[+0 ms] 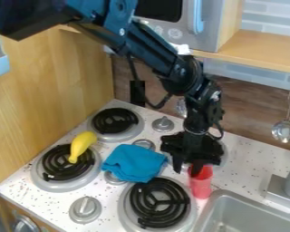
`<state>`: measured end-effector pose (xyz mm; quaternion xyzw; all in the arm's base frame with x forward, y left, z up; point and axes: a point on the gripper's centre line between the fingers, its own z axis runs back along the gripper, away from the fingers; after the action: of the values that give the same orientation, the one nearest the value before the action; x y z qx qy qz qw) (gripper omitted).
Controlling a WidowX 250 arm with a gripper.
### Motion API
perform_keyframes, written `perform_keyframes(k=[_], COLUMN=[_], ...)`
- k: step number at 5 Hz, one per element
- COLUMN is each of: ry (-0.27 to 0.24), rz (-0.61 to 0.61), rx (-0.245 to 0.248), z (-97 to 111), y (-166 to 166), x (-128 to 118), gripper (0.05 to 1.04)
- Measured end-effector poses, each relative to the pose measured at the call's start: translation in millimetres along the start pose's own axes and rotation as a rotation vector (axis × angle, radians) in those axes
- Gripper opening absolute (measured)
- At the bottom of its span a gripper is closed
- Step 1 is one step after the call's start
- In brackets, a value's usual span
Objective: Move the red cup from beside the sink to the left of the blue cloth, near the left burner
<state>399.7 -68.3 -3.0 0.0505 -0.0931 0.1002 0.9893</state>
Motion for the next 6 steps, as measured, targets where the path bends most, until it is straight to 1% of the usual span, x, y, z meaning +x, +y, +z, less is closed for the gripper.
perform_keyframes(k=[1,2,4,5,6], ry=[0.010,0.005,0.008,-0.038,-0.059], rz=[0.020,0.025,0.028,0.052,0.102], rx=[-0.016,-0.026,-0.047,-0.065,-0.038], z=[-1.4,-1.4,0.8,30.1,50.2], y=[-1.7,-3.2,-4.4,2.8,31.1], x=[-2.6,-1.9,-4.7,-1.3,-1.1], gripper=[0.158,0.077,0.074,0.073,0.072])
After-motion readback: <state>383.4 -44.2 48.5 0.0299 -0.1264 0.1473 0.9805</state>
